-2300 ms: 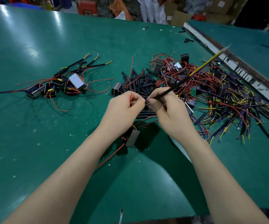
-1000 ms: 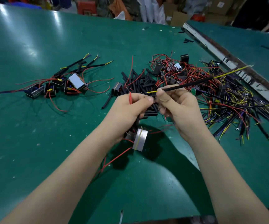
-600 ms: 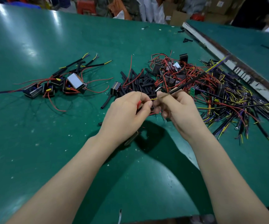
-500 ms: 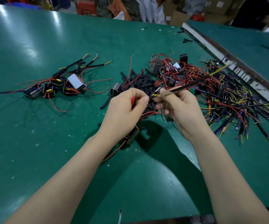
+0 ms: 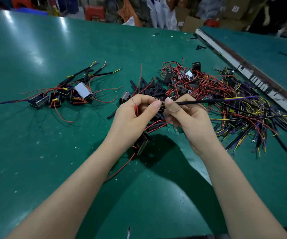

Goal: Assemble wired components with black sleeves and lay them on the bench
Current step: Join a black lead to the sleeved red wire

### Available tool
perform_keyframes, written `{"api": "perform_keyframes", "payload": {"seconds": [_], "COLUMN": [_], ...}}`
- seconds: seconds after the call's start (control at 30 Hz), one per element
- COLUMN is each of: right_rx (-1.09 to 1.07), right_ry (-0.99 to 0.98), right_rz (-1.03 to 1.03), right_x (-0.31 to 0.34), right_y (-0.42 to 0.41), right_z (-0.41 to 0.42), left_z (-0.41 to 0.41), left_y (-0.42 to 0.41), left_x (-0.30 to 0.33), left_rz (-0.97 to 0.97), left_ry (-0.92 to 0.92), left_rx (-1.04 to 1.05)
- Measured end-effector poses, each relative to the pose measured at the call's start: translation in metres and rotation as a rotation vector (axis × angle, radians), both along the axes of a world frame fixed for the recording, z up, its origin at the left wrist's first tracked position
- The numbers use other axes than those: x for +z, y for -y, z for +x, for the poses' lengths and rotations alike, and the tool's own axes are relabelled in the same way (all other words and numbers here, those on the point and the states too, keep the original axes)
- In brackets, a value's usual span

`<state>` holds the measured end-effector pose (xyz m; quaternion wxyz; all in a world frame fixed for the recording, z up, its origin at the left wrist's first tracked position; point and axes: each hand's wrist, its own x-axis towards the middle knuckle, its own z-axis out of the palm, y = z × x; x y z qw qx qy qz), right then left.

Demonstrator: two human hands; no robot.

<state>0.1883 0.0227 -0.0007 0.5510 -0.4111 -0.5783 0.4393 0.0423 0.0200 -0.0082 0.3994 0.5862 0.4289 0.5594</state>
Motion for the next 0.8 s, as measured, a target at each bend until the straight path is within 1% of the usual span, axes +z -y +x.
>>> {"api": "perform_keyframes", "payload": {"seconds": [0.1, 0.2, 0.3, 0.33, 0.43, 0.47, 0.63, 0.7, 0.73, 0.8], "right_rx": [0.005, -0.042, -0.066, -0.075, -0.093, -0.1, -0.197, -0.154, -0.115, -0.077], "right_ry": [0.074, 0.232, 0.435, 0.459, 0.371, 0.385, 0.606, 0.632, 0.619, 0.545], "right_rz": [0.048, 0.097, 0.217, 0.24, 0.198, 0.225, 0.509, 0.559, 0.549, 0.452], "right_x": [-0.0013, -0.0041, -0.0073, -0.0083, -0.0063, -0.0054, -0.0073, -0.0074, -0.0068, -0.0046], "right_y": [0.0018, 0.0013, 0.001, 0.0007, 0.0001, 0.0, 0.0015, 0.0027, 0.0038, 0.0059], "right_z": [-0.0001, 0.0041, 0.0046, 0.0039, 0.0023, 0.0022, 0.0018, 0.0022, 0.0024, 0.002], "left_z": [-0.0017, -0.0032, -0.0024, -0.0023, -0.0023, -0.0025, -0.0046, -0.0063, -0.0069, -0.0073], "left_y": [0.0011, 0.0013, 0.0015, 0.0017, 0.0022, 0.0027, 0.0028, 0.0017, 0.0011, 0.0], "left_x": [0.0016, 0.0038, 0.0039, 0.0039, 0.0046, 0.0048, 0.0064, 0.0066, 0.006, 0.0044], "left_rz": [0.021, 0.034, 0.017, 0.009, 0.008, 0.014, -0.015, -0.042, -0.054, -0.072], "left_ry": [0.019, 0.037, 0.024, 0.022, 0.014, 0.008, 0.008, -0.011, -0.026, -0.047], "left_rx": [-0.009, -0.012, -0.015, -0.025, -0.057, -0.062, -0.101, -0.131, -0.136, -0.119]}}
